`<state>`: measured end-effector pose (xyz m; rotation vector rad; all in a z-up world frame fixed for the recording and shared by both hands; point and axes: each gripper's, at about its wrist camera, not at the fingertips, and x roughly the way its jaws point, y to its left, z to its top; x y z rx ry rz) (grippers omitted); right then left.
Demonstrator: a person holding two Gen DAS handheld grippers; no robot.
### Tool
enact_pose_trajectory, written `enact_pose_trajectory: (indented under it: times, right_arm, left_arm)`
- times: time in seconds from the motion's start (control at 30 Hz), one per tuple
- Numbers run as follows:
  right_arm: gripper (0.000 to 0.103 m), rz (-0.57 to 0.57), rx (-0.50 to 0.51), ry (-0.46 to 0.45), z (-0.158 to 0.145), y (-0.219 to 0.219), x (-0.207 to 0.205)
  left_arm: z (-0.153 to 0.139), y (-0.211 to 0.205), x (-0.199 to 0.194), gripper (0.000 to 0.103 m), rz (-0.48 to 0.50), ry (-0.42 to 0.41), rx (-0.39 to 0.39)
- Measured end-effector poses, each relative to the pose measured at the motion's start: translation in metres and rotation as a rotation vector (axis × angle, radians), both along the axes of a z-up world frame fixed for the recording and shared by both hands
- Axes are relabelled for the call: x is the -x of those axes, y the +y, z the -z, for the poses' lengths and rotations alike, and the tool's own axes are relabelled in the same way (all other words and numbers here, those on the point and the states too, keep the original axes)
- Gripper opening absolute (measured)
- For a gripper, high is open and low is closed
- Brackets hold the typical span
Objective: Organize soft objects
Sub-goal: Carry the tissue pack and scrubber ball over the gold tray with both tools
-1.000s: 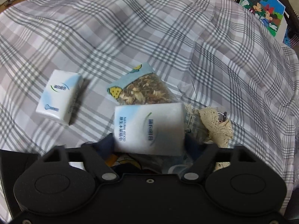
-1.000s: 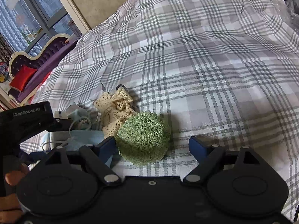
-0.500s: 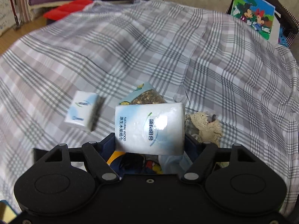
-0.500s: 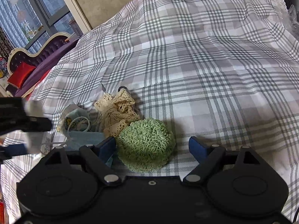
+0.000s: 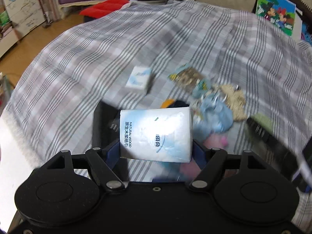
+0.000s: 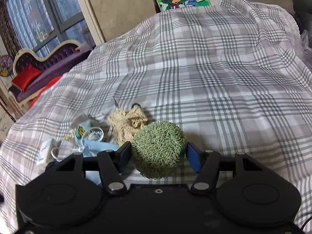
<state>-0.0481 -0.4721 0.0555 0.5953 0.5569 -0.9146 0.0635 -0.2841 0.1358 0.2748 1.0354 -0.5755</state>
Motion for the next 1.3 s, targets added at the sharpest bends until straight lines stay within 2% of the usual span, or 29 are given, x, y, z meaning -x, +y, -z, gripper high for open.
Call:
enact_pose_trajectory:
  times: [0.17, 0.27, 0.43, 0.53, 0.77, 0.97, 1.3]
  right_arm:
    - [0.060, 0.011, -0.004, -0.027, -0.003, 0.000, 0.007]
    - [0.060, 0.020, 0.036, -0.048, -0.007, 0.006, 0.009]
    - [0.060, 0.018, 0.121, -0.096, -0.014, 0.019, 0.013]
    - [0.060, 0.004, 0.129, -0.106, -0.015, 0.023, 0.014]
    - [0.060, 0.010, 0.087, -0.063, -0.013, 0.021, 0.012]
    - [0.060, -0.004, 0.085, 0.000, -0.006, 0.025, 0.004]
    - [0.060, -0.005, 0.196, 0.060, -0.014, 0.048, 0.003]
  left_arm:
    - [0.004, 0.030, 0.021, 0.071, -0.007, 0.037, -0.016]
    - [0.007, 0.050, 0.033, 0.071, -0.022, 0.056, -0.009]
    - [0.012, 0.085, 0.045, 0.071, -0.087, 0.070, -0.002]
    - [0.014, 0.109, 0.051, 0.071, -0.148, 0.054, -0.006]
    - [0.023, 0.168, 0.056, 0.071, -0.301, 0.019, -0.030]
    - [0.042, 0.211, 0.055, 0.071, -0.411, 0.052, -0.021]
    - [0.064, 0.275, 0.048, 0.071, -0.567, 0.056, 0.037]
